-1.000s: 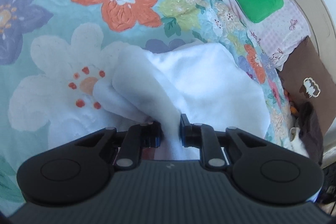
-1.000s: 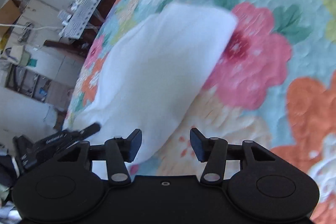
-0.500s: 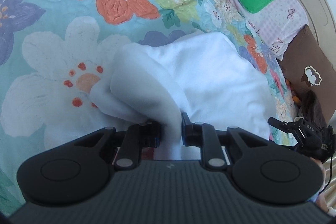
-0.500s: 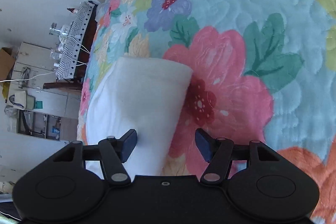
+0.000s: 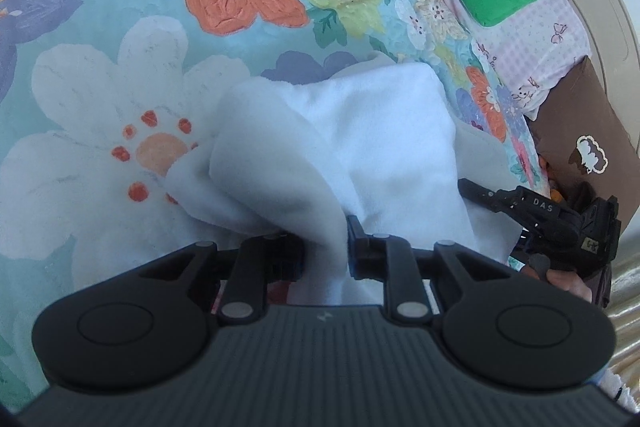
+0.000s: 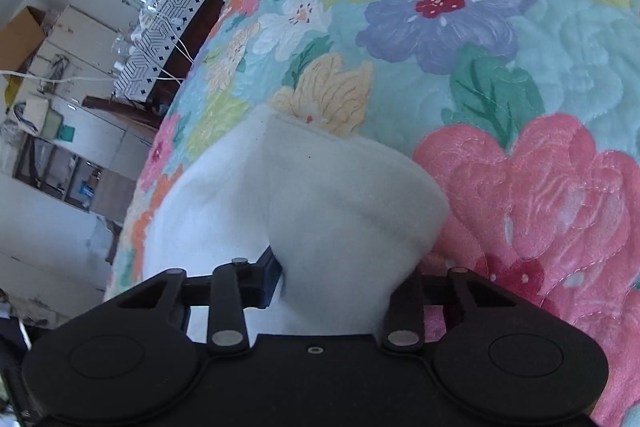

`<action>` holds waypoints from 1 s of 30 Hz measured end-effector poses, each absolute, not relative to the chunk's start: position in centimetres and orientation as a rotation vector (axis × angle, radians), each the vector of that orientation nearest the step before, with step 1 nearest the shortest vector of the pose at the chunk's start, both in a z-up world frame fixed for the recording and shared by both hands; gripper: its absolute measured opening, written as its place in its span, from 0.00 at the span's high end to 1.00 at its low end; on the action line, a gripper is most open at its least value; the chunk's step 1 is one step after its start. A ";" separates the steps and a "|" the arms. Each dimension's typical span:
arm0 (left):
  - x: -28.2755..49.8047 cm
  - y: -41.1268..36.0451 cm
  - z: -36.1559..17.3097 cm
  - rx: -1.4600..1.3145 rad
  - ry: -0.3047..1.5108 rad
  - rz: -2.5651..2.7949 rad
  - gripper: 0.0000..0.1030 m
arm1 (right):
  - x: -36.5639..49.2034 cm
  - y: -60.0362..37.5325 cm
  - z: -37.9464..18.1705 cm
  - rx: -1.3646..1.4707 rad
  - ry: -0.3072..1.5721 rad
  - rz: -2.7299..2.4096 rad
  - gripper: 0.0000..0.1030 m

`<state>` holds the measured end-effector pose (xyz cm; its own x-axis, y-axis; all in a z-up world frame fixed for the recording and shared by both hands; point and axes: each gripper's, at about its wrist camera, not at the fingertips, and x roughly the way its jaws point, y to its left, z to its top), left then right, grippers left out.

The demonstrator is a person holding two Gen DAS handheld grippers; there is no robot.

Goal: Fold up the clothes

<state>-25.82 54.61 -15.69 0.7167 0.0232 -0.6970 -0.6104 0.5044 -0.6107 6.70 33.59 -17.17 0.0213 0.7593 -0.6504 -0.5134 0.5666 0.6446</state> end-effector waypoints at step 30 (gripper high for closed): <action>-22.7 53.7 -17.3 -1.072 0.698 0.241 0.42 | 2.9 21.5 -13.0 0.242 1.045 0.801 0.62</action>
<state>-22.71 53.66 -17.30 0.7640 -0.1460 -0.6285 -0.5024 0.4766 -0.7214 2.87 21.50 -12.97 0.2552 0.6909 -0.6764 -0.4738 0.6992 0.5354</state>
